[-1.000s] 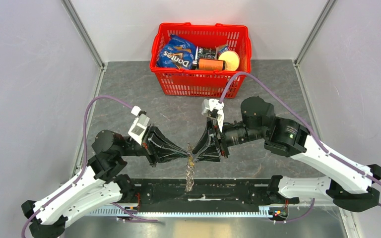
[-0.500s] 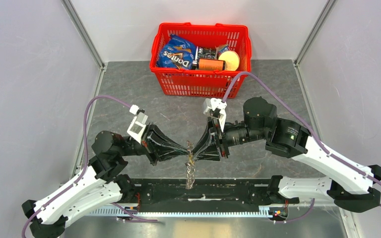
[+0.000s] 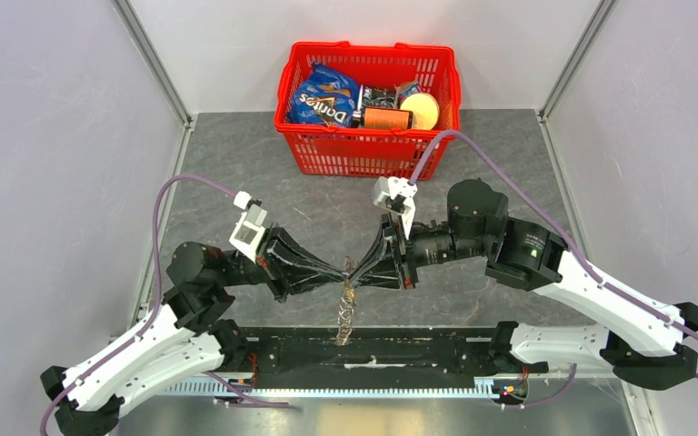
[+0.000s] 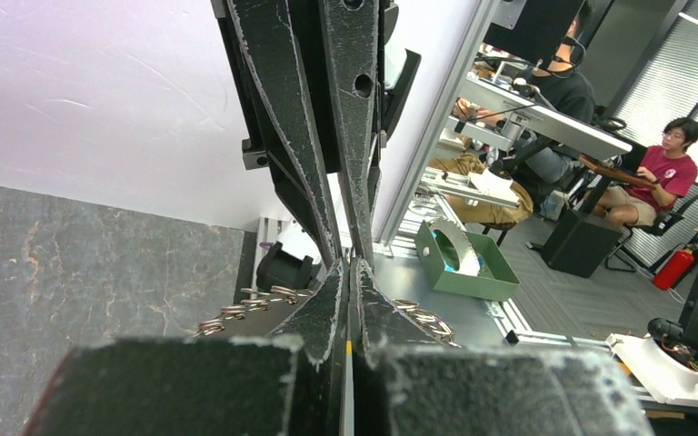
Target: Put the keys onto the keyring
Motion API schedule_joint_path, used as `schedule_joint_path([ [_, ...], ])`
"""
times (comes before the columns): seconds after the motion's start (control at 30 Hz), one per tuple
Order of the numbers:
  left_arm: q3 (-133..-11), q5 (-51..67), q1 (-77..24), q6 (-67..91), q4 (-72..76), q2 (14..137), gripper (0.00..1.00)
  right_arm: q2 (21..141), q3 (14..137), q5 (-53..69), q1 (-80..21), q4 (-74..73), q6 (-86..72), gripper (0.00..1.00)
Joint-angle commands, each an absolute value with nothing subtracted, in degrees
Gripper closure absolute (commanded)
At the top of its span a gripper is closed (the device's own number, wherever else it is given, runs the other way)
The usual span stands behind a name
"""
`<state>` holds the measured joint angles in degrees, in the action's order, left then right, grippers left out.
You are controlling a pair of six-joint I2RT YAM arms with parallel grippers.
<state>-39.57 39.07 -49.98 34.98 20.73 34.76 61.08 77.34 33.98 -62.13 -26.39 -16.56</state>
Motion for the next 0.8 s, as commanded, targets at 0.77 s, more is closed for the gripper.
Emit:
schedule_joint_path([
  [0.77,-48.44,51.06,-50.04,32.34,6.79,37.15,0.74,60.64,80.06,32.43,-64.40,-33.46,-11.61,1.00],
])
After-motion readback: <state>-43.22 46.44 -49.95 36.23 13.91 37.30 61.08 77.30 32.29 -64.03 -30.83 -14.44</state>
